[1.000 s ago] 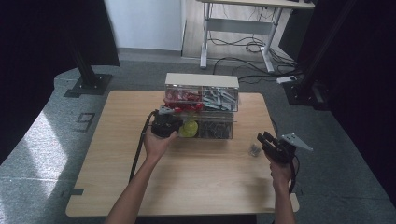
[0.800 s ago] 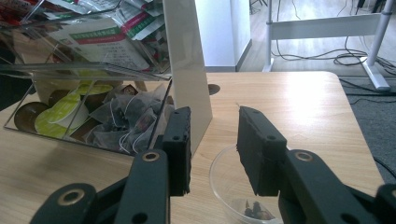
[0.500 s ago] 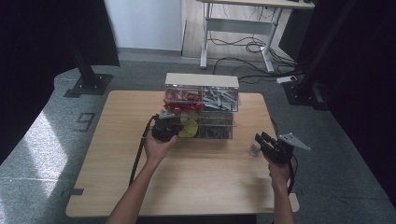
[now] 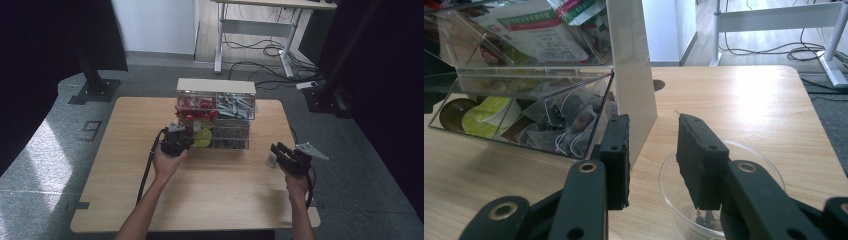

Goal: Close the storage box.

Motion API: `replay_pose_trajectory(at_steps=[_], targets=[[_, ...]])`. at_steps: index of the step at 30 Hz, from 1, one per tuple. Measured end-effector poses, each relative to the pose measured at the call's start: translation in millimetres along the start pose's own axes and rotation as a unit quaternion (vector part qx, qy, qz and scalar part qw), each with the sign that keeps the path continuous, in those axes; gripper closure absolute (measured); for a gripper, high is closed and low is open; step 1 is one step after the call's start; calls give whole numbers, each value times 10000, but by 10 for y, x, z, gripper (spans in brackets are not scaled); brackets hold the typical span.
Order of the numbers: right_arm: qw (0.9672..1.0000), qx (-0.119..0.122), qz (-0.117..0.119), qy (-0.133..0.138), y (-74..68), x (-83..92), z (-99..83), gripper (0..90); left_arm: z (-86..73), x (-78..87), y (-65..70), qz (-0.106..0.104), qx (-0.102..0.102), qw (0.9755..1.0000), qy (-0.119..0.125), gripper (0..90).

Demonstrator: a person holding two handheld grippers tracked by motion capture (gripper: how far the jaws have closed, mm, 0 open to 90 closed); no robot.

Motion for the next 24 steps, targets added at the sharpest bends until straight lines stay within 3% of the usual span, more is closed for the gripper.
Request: replay_pose_trajectory(at_steps=[24], targets=[[9999, 36, 46, -102, -48, -46, -38, 656, -214, -98, -20, -31, 102, 9998, -143, 894]])
Point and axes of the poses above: each handheld gripper's, and its own axes: x roughly backward along the jaws, z roughly out of its top, y roughly to its right, the point moved 5 cm from there along -x, roughly forward along the jaws, and after that the axes turned 3 degrees about -x, right-handed, at the moved point
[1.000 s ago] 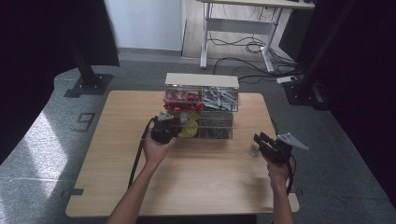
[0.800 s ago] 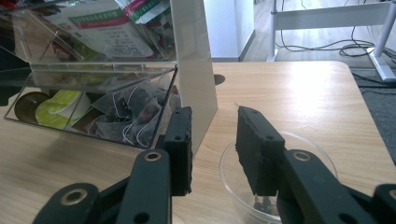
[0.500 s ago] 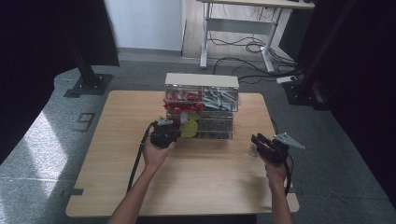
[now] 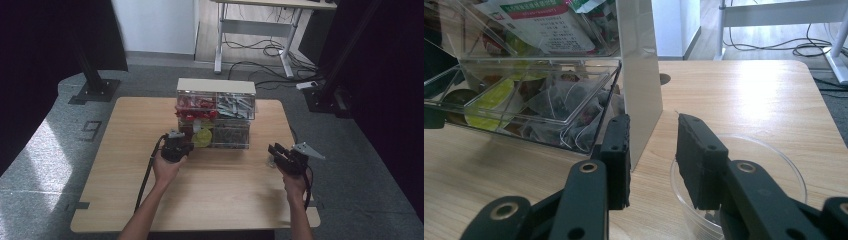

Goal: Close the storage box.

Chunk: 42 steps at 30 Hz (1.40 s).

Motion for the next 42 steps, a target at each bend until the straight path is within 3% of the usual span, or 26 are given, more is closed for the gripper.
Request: replay_pose_trajectory(at_steps=[24, 42], targets=[[10000, 19, 42, -31, -8, -10, -13, 656, -153, -104, 16, -76, 37, 9998, -192, 891], [9998, 38, 164, -102, -47, -29, -31, 625, -162, -16, 60, -81, -96, 9999, -58, 868]])
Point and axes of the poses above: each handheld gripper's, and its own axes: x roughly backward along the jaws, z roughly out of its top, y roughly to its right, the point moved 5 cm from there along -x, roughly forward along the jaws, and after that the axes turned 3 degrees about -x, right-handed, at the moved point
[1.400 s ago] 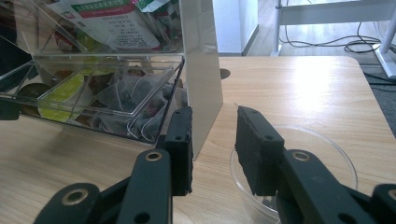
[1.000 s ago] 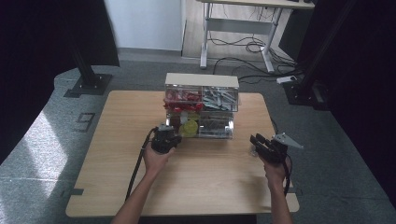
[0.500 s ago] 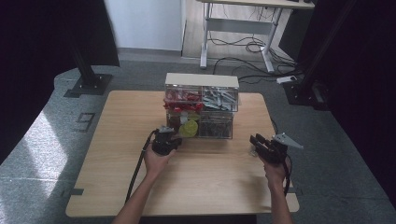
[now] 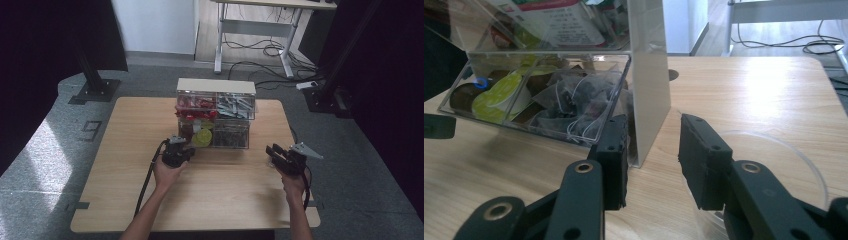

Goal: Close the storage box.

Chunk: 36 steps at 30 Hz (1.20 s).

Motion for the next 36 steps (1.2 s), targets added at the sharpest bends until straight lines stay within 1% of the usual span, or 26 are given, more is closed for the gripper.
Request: replay_pose_trajectory(at_steps=[5, 10, 14, 18, 21, 25, 31, 33, 36], targets=[[9999, 76, 137, -14, -55, -20, -8, 581, 5, 65, 33, 112, -182, 9997, 79, 839], [9996, 74, 254, -21, -100, -36, -18, 514, -5, 100, 43, 75, -236, 9996, 124, 766], [9995, 130, 304, -17, -151, -38, -32, 471, -33, 159, 42, 29, -278, 9993, 231, 692], [9990, 173, 397, -112, -209, -36, -77, 441, -93, 237, 48, -26, -340, 9990, 299, 627], [9986, 209, 430, -213, -247, -37, -140, 424, -162, 303, 64, -69, -428, 9985, 331, 587], [9979, 295, 483, -310, -303, -21, -223, 407, -282, 405, 83, -32, -551, 9979, 341, 544], [9967, 371, 599, -402, -412, 57, -386, 385, -490, 558, 53, -10, -532, 9980, 348, 491], [9962, 403, 615, -460, -437, 89, -458, 379, -586, 591, 51, 13, -552, 9981, 268, 479], [9961, 404, 590, -510, -454, 148, -568, 378, -731, 639, 51, 127, -673, 9976, 128, 472]])
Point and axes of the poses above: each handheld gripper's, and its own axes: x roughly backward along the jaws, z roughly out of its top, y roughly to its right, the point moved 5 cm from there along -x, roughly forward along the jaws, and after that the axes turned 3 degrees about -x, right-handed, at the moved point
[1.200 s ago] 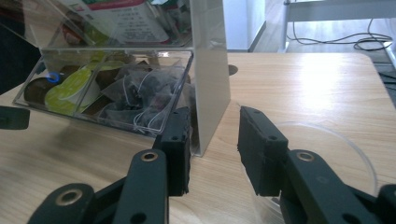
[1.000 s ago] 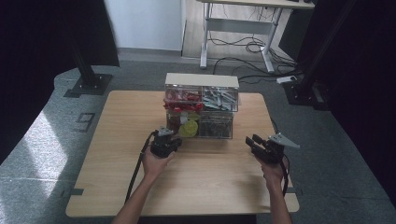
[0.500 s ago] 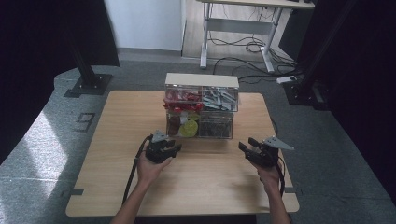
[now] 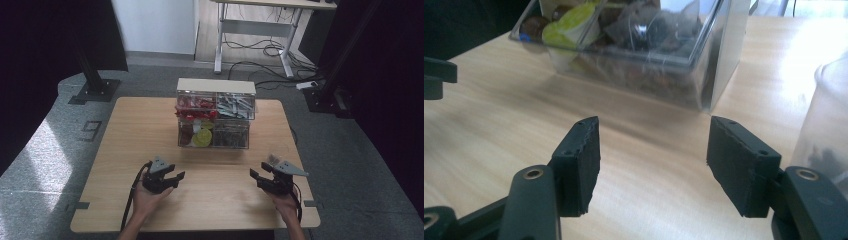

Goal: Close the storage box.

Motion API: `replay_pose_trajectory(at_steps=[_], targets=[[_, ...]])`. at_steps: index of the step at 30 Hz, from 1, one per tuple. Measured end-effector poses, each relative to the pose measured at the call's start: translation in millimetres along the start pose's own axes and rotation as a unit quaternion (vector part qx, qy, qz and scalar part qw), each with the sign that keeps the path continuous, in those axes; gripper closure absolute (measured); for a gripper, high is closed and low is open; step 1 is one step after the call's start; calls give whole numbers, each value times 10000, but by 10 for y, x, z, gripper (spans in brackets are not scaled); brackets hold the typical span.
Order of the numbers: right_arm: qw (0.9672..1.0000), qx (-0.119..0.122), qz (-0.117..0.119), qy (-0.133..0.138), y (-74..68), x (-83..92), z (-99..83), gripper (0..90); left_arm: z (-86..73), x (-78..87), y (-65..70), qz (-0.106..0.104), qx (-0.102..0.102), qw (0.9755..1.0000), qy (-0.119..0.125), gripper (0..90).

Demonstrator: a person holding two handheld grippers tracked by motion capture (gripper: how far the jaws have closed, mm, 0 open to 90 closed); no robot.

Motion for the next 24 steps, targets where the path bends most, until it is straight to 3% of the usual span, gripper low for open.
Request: replay_pose_trajectory(at_steps=[11, 15, 24], targets=[[9998, 25, 64, -201, -35, 173, -395, 386, -383, 73, -9, 108, -20, 9995, -299, 449], [9995, 70, 33, -301, -33, 184, -483, 387, -415, 68, -38, 159, 39, 9993, -336, 450], [9994, 89, 0, -345, -39, 147, -478, 393, -441, 51, -75, 249, 47, 9988, -410, 445]])
Point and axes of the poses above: each handheld gripper's, and its own axes: x roughly backward along the jaws, z roughly out of its top, y roughly to its right, the point moved 5 cm from there along -x, roughly forward along the jaws, and after that the axes turned 3 degrees about -x, right-handed, at the moved point
